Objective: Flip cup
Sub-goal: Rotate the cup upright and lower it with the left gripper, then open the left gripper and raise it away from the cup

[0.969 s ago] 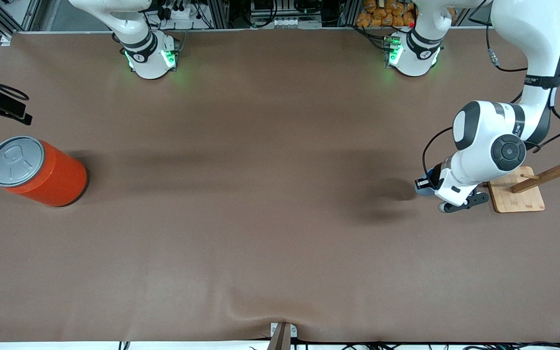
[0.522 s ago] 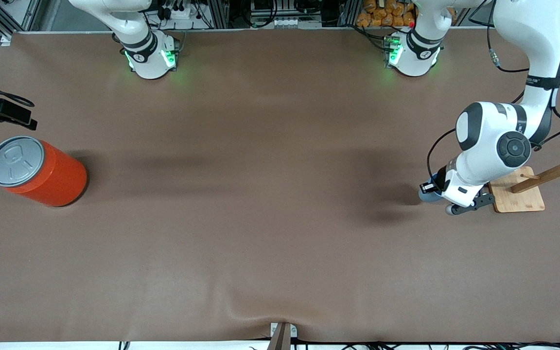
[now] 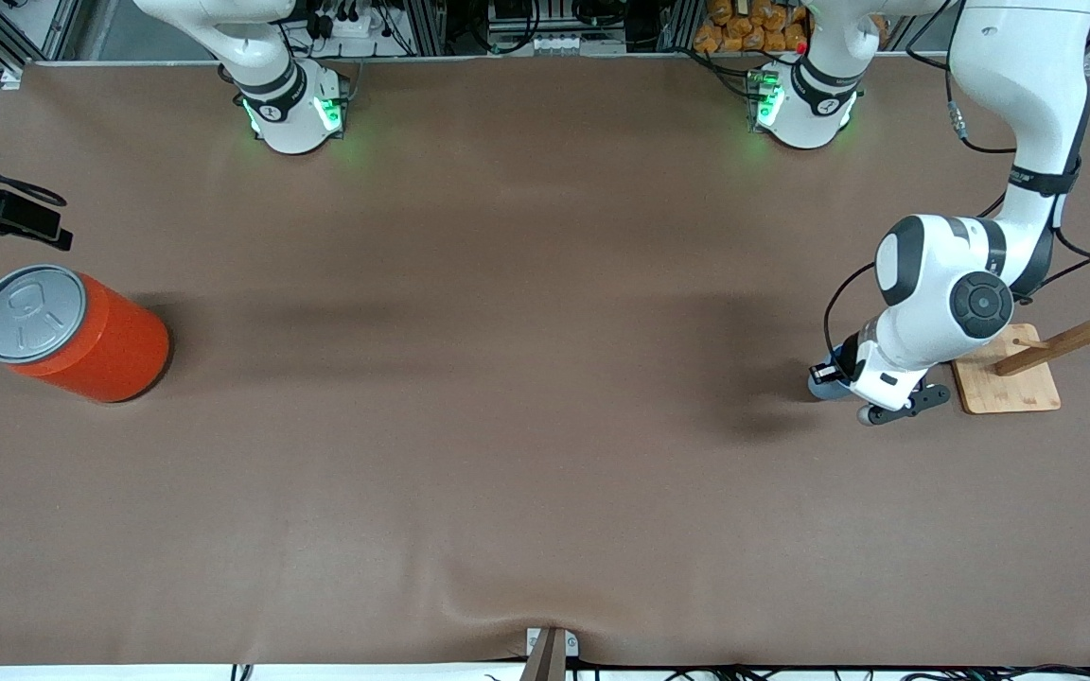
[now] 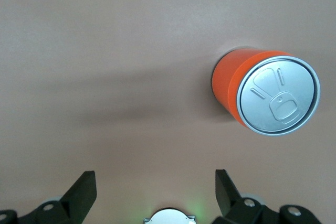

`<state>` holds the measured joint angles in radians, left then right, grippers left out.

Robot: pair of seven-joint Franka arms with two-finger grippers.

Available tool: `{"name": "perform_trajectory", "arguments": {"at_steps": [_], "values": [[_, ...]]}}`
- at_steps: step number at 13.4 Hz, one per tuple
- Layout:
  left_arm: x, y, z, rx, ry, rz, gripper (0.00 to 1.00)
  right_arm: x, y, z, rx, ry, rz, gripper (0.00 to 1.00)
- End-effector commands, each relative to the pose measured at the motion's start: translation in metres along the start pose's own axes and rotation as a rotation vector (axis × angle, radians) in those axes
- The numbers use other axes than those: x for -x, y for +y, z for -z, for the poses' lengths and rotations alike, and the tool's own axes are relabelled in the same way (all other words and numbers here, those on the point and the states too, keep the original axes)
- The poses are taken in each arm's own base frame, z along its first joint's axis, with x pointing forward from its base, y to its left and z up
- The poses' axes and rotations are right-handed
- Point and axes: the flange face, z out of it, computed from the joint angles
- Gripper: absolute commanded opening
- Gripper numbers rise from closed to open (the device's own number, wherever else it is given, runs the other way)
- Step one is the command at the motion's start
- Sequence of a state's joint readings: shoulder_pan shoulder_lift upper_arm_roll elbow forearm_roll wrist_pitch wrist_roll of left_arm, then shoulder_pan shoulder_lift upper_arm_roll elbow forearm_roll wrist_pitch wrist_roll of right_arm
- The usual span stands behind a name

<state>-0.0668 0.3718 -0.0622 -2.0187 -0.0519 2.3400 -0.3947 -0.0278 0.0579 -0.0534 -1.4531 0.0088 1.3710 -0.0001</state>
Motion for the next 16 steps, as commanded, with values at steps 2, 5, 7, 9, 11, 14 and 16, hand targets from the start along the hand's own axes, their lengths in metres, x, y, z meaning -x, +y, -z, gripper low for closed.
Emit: {"name": "perform_trajectory", "arguments": {"at_steps": [2,5,7,9,11,14,16], "values": [[-0.005,0.0,0.016,-0.003,0.035,0.009,1.0,0.022,0.006,0.003,0.005,0.002,-0.014,1.0],[-0.012,0.003,0.06,0.023,0.1,0.013,1.0,0.024,0.013,0.004,0.003,0.005,-0.026,1.0],[-0.019,0.003,0.102,0.033,0.127,0.011,1.0,0.025,0.014,0.004,0.003,0.004,-0.028,1.0],[-0.024,0.001,0.152,0.026,0.115,0.013,1.0,0.027,0.015,0.006,0.003,0.005,-0.029,1.0],[-0.021,-0.001,0.216,0.033,0.145,0.002,1.0,0.027,0.015,0.005,0.003,0.002,-0.029,1.0],[-0.01,-0.004,0.297,-0.012,0.165,-0.118,1.0,0.026,0.014,0.004,0.003,-0.001,-0.028,1.0],[-0.006,-0.008,0.328,-0.066,0.171,-0.199,1.0,0.025,0.014,0.003,0.003,-0.001,-0.028,1.0]]}}
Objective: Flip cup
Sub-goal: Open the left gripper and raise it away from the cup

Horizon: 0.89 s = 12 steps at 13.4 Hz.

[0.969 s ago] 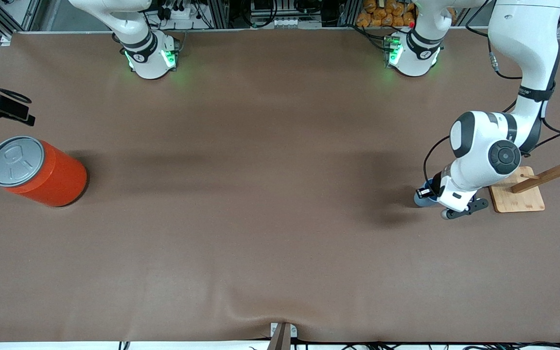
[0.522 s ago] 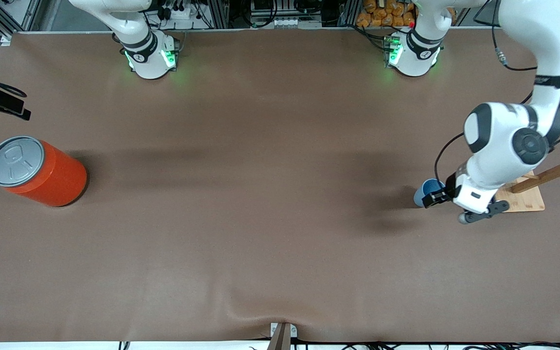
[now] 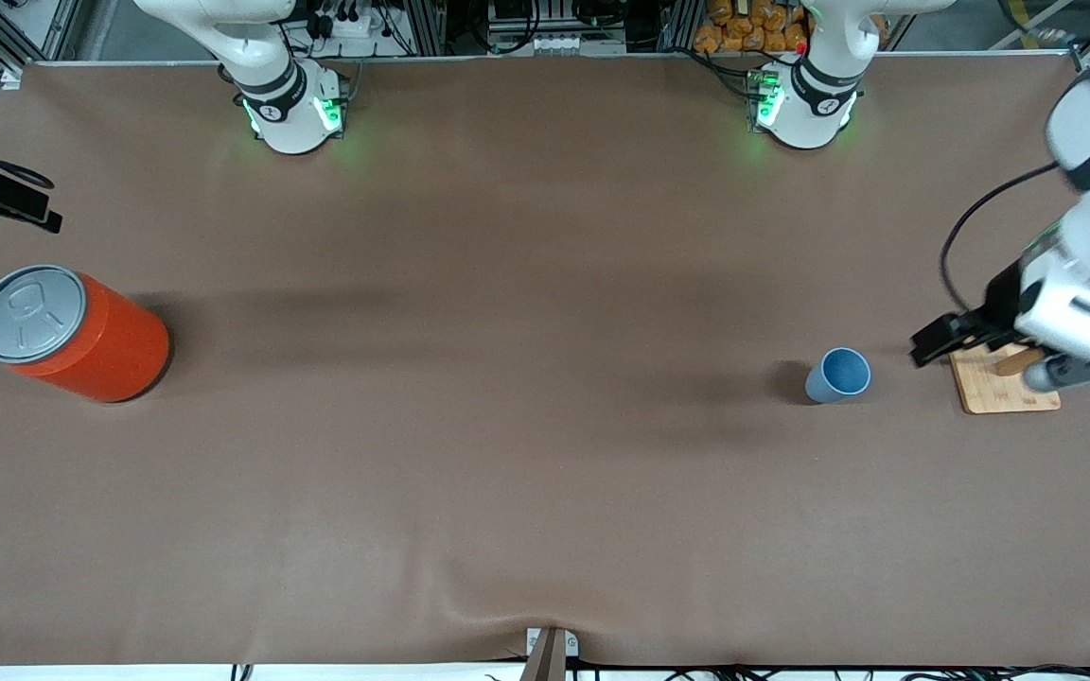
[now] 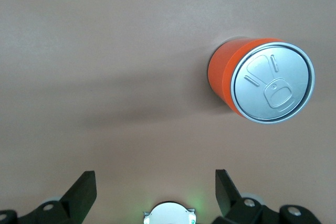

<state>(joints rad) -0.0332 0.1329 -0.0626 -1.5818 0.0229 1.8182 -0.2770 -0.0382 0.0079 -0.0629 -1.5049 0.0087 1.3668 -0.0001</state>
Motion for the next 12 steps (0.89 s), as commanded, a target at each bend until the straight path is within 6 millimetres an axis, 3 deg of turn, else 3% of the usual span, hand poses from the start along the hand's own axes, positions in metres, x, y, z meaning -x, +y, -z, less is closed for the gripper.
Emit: {"name": "perform_trajectory", "arguments": {"at_steps": [1,9,12], "values": [[-0.004,-0.005,0.031,-0.042,0.004,-0.124,1.0,0.008,0.002,0.002,0.009,0.006,-0.007,1.0],[0.037,-0.009,0.088,-0.04,0.007,-0.18,1.0,0.005,-0.001,0.004,0.008,0.02,-0.003,1.0],[0.052,-0.011,0.095,-0.041,-0.007,-0.181,1.0,0.004,-0.003,0.003,0.009,0.019,0.001,1.0]]}}
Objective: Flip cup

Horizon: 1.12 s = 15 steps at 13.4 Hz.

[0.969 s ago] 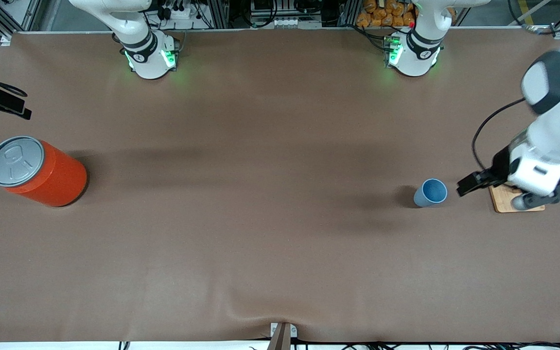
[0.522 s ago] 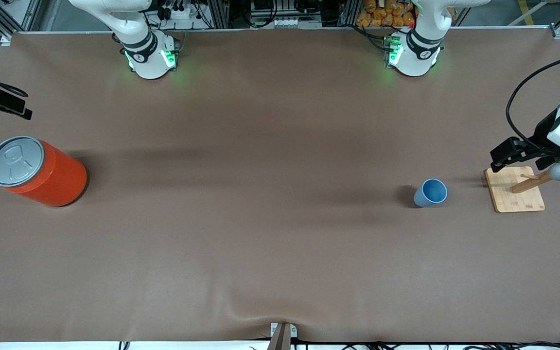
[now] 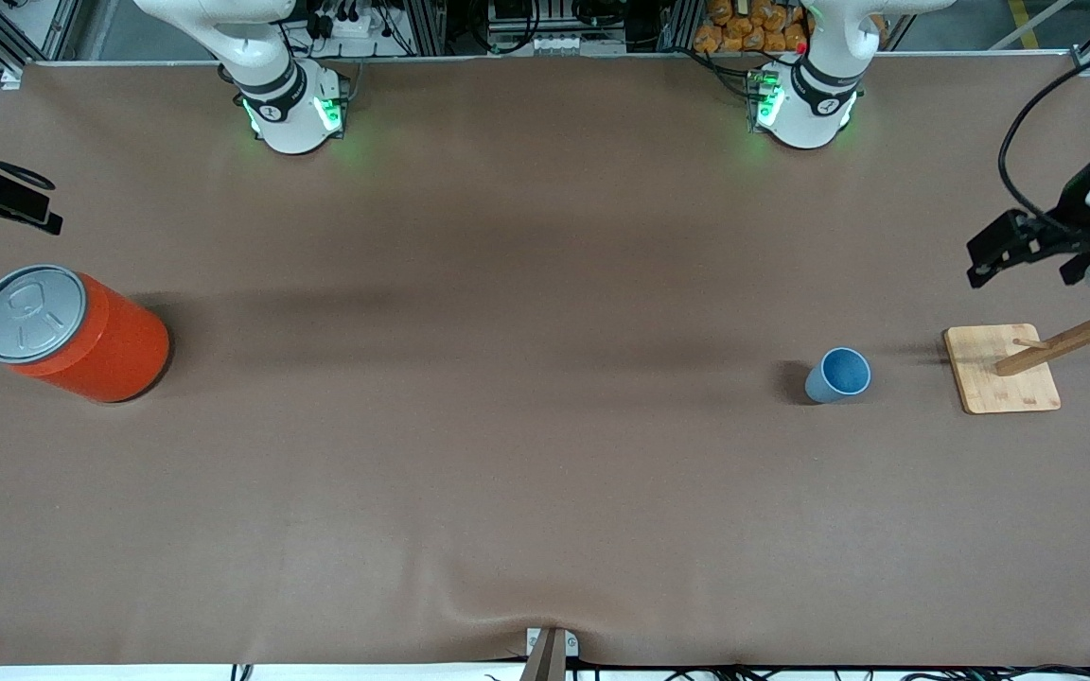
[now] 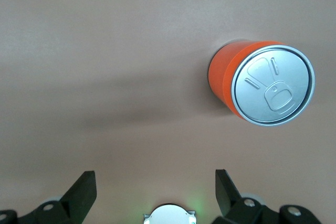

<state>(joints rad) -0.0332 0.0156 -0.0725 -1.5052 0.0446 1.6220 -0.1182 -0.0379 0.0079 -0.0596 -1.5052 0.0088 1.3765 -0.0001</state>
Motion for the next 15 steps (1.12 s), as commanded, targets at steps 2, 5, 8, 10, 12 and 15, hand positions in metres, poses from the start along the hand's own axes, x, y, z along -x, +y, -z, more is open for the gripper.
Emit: {"name": "perform_trajectory", "arguments": {"at_steps": [2,5,8,10,12,15], "values": [[0.012,-0.016,0.002,-0.015,-0.029,0.008,1.0,0.005,-0.002,0.002,0.008,0.009,-0.002,1.0],[0.017,-0.018,0.01,-0.013,-0.017,0.026,1.0,0.005,-0.002,0.002,0.009,0.009,-0.001,1.0],[0.02,-0.008,0.01,-0.015,-0.033,0.016,1.0,0.005,-0.002,0.002,0.009,0.008,0.001,1.0],[0.021,-0.008,0.009,-0.007,-0.046,0.014,1.0,0.005,-0.002,0.002,0.009,0.009,-0.001,1.0],[0.027,-0.007,0.004,0.0,-0.104,0.009,1.0,0.005,-0.002,0.002,0.009,0.008,-0.001,1.0],[0.029,-0.006,0.003,0.007,-0.121,-0.04,1.0,0.005,-0.003,0.002,0.009,0.009,0.001,1.0]]}}
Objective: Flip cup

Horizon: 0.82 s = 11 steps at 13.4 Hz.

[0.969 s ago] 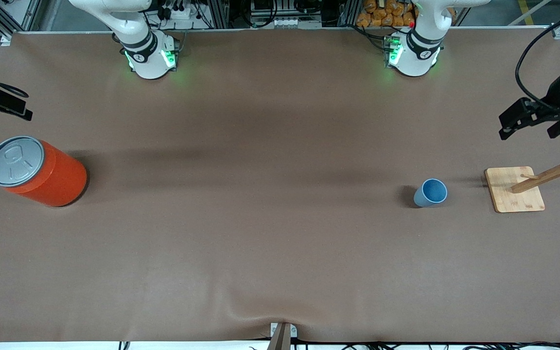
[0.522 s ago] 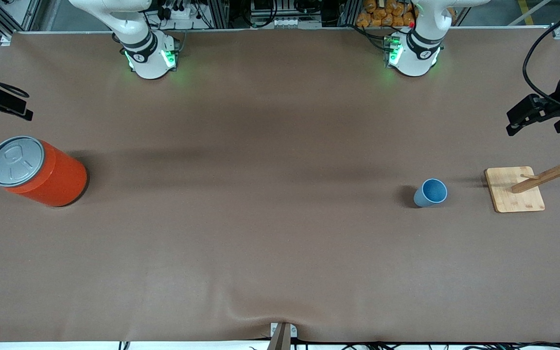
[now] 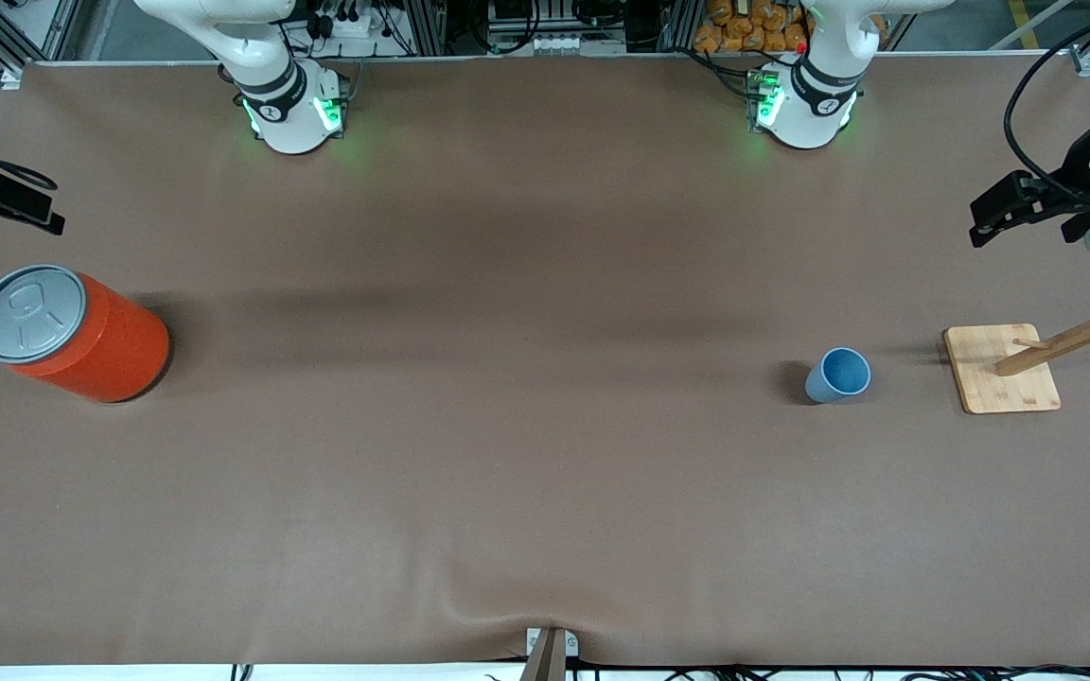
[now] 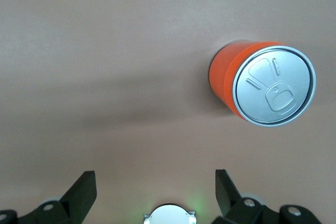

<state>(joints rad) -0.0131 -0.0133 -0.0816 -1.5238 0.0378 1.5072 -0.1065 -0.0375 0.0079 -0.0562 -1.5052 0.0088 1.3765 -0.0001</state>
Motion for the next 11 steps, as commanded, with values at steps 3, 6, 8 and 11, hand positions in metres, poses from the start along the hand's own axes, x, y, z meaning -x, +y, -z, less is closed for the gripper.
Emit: {"name": "perform_trajectory", "arguments": {"at_steps": [3,6,8,11], "values": [[0.0117,-0.001,0.0091,0.075,-0.048,-0.076,1.0,0.0054,-0.0012,0.0023,0.008,0.009,-0.003,1.0],[0.012,-0.0033,0.0093,0.063,-0.05,-0.075,1.0,0.0053,-0.0012,0.0016,0.008,0.008,-0.001,1.0],[0.0127,-0.0048,0.0098,0.059,-0.051,-0.088,1.0,0.0053,-0.0012,0.0016,0.008,0.008,-0.003,1.0],[0.015,-0.0054,0.0109,0.054,-0.055,-0.09,1.0,0.0053,-0.002,0.0016,0.008,0.008,-0.001,1.0]]}}
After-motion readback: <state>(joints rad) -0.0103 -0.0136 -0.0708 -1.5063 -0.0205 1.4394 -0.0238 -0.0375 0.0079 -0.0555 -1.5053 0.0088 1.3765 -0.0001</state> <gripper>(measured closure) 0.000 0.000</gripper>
